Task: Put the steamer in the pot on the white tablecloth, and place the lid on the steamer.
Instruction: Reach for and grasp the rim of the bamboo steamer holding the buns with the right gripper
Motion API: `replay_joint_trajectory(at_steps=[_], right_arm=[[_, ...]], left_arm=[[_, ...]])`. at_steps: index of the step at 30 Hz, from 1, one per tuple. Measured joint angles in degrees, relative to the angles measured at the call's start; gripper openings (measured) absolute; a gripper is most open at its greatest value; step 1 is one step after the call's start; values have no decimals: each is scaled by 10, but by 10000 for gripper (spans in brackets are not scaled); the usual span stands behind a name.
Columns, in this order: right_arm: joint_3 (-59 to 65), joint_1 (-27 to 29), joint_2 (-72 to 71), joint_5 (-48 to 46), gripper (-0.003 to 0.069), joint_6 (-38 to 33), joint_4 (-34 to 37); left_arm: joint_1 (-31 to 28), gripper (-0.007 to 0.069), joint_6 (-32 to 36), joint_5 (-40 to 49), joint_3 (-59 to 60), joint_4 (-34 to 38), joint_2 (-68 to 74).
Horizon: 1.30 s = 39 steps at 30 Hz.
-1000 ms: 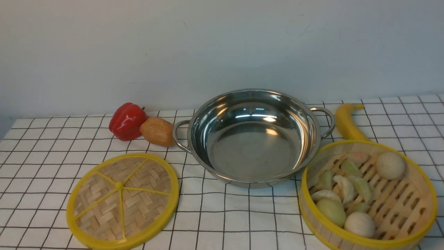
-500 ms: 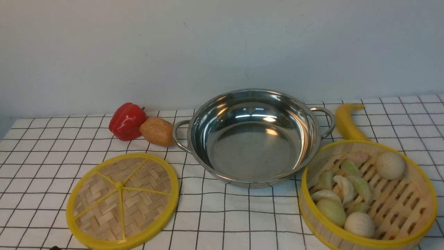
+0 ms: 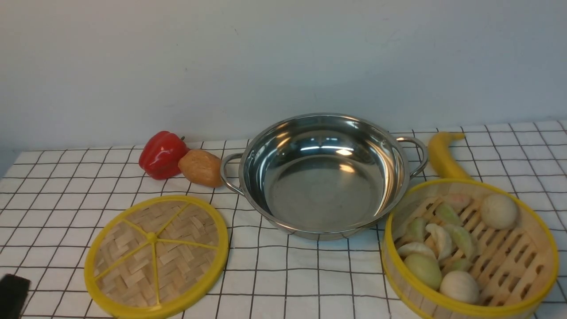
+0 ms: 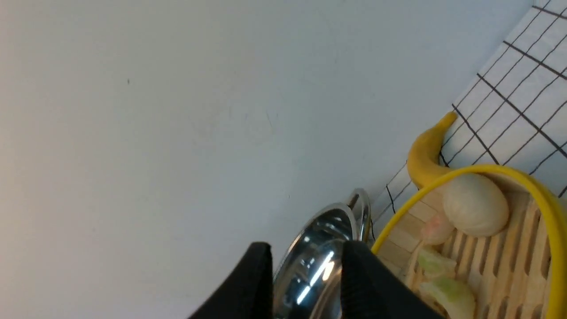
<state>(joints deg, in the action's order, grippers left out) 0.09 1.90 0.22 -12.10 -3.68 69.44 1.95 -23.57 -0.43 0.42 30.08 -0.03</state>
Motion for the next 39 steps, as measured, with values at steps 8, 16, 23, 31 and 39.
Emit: replay_joint_trajectory(at_steps=[8,16,23,31,39], right_arm=[[-130,0,-2,54,240,-121,10],[-304,0,82,-30,240,-256,10],[-421,0,248,-341,240,-335,6],[-434,0,395,-440,240,-253,-133],[-434,0,490,-438,240,-30,-421]], left_arm=[[0,243,40,-103,-102,-113,11],[0,243,49,12,-260,-207,162],[0,243,129,300,-415,-269,330],[0,227,273,508,-494,-151,459],[-9,125,314,533,-495,-152,502]])
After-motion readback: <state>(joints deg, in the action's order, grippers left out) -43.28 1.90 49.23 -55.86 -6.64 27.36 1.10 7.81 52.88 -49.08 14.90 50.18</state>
